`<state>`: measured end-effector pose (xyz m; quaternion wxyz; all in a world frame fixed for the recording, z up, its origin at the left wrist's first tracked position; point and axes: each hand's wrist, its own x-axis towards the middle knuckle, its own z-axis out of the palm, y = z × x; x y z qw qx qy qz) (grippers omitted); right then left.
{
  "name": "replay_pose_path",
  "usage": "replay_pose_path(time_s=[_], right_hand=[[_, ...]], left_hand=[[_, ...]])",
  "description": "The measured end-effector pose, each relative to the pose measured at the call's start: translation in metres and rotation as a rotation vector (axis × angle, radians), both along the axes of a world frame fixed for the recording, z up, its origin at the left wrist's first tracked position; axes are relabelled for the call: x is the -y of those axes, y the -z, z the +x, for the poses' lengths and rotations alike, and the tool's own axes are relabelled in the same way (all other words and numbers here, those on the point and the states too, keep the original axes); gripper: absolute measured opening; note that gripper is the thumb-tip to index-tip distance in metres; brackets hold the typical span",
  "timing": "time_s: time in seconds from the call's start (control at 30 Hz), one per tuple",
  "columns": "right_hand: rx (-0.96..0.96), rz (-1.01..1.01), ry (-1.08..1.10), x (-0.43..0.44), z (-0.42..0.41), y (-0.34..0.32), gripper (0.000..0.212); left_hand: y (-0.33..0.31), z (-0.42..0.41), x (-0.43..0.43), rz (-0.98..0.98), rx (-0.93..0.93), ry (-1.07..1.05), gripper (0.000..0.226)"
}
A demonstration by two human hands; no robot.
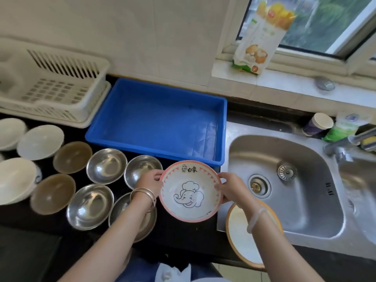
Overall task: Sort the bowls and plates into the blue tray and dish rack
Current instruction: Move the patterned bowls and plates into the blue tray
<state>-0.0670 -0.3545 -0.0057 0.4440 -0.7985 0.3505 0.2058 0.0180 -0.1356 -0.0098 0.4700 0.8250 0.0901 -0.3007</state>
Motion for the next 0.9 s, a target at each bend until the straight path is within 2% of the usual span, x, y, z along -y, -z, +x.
replay_pose_path(time_s=[0.2,0.33,0.43,0.57,0.67,0.73,0.9], right_hand=[[0.132,0.014,0.006,-0.007,0.019,-0.030,0.021],[0.165,0.024,0.023,-0.012,0.055,-0.047,0.020],[0.199,0.070,0.080,-0.018,0.086,-0.051,0.019],[0.242,0.117,0.164,-0.033,0.130,-0.047,0.026],[0.270,0.156,0.238,-0.050,0.163,-0.035,0.036],[0.282,0.185,0.280,-0.063,0.184,-0.024,0.038],[0.285,0.249,0.307,-0.088,0.228,0.003,0.037]], left_hand=[[-0.022,0.020,-0.012,-0.133,-0.020,-0.081,0.028],[-0.037,0.051,-0.022,-0.178,0.028,-0.097,0.027],[-0.043,0.078,-0.029,-0.233,0.079,-0.180,0.019],[-0.041,0.113,-0.040,-0.313,-0.007,-0.274,0.007],[-0.030,0.138,-0.047,-0.347,-0.044,-0.319,0.013],[-0.020,0.157,-0.053,-0.336,-0.012,-0.337,0.021],[0.008,0.207,-0.068,-0.155,0.047,-0.296,0.021]])
